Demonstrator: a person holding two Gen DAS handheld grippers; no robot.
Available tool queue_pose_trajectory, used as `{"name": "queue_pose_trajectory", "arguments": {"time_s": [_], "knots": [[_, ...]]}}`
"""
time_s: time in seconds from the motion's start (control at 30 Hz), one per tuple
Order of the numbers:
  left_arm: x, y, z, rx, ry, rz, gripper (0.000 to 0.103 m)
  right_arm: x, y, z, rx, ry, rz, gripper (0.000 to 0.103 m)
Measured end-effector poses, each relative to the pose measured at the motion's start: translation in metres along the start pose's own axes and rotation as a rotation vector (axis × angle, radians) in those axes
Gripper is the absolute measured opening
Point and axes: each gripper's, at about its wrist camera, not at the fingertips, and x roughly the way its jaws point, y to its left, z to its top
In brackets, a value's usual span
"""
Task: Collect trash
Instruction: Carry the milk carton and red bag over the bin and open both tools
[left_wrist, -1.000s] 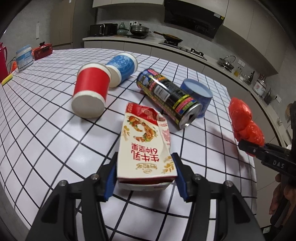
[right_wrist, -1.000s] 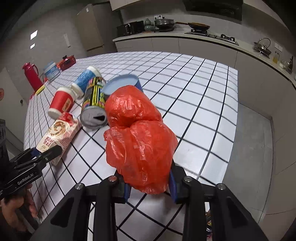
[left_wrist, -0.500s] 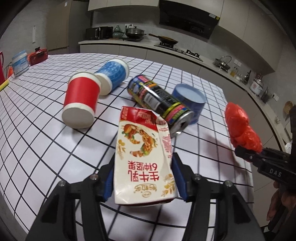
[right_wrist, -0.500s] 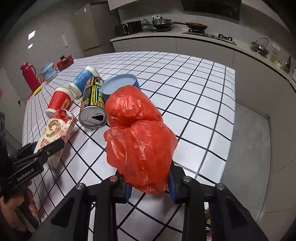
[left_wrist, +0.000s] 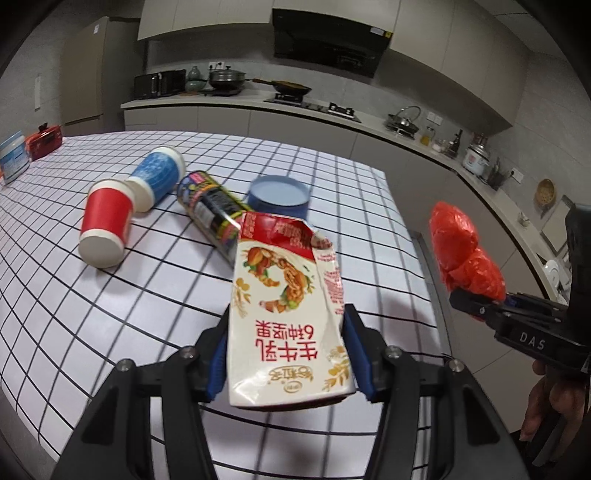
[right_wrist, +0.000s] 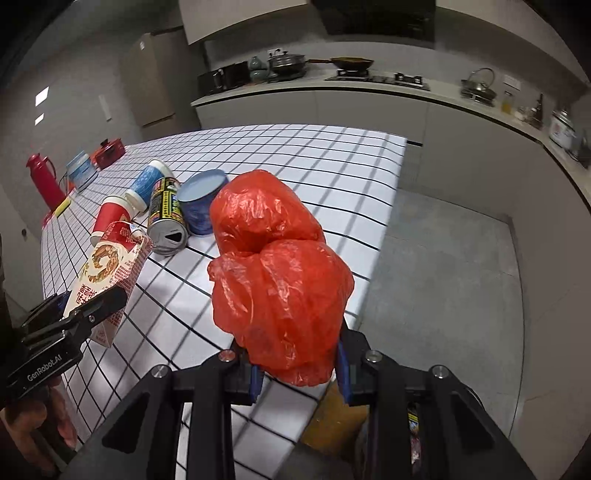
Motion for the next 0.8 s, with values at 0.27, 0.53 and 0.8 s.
{"name": "queue_pose_trajectory", "arguments": {"time_s": [0.27, 0.53, 0.8], "knots": [[-0.011, -0.048, -0.013, 0.058, -0.002, -0.069, 0.056, -0.036, -0.034, -0.030, 0.052, -0.015, -0.051, 0.033], [-0.018, -0.095, -0.028, 0.120, 0.007, -0.130, 0.056, -0.073, -0.077, -0.060, 0.124, -0.032, -0.112, 0.033], [-0.017, -0.141, -0.050, 0.173, 0.038, -0.191, 0.056, -0.092, -0.124, -0.103, 0.183, -0.008, -0.163, 0.033]]}}
